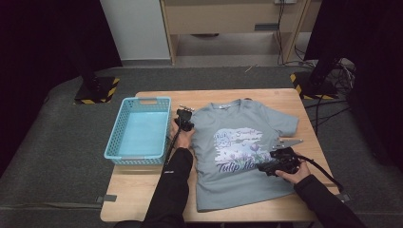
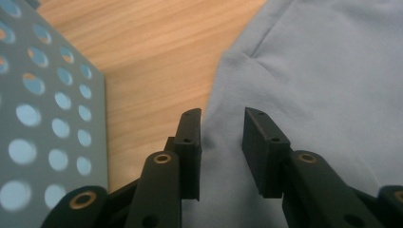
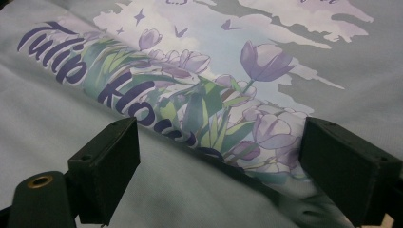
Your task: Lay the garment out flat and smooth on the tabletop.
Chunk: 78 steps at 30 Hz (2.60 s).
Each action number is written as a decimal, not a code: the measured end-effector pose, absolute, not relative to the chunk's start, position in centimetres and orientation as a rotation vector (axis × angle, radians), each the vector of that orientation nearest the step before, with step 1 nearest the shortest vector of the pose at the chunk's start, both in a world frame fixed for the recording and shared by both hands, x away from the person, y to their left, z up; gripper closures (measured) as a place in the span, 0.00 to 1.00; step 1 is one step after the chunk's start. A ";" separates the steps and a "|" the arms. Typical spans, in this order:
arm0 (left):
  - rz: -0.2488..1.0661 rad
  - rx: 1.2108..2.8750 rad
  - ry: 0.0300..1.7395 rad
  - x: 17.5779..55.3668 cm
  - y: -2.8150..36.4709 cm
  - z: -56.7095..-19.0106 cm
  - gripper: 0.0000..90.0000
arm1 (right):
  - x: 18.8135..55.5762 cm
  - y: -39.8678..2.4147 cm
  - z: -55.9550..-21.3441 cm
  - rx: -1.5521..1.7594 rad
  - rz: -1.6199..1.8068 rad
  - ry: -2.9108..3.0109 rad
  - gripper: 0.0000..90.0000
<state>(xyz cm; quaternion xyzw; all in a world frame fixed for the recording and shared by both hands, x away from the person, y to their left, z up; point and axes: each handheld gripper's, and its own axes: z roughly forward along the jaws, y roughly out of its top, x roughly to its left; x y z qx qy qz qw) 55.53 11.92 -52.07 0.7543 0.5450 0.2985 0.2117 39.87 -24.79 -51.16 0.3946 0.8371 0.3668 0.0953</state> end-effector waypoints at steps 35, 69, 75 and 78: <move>0.627 2.052 1.263 52.5 9.1 -48.7 0.33 | 40.1 -25.5 -49.9 1.185 1.107 2.357 0.06; 0.518 2.194 1.109 33.7 11.8 -49.2 0.11 | 37.5 -29.4 -50.6 1.358 1.014 2.280 0.05; 0.574 2.266 1.138 33.0 13.4 -49.4 0.10 | 37.1 -30.4 -50.8 1.386 0.992 2.286 0.05; 0.549 2.300 1.167 32.7 14.3 -49.9 0.09 | 37.1 -30.9 -51.0 1.403 0.972 2.298 0.05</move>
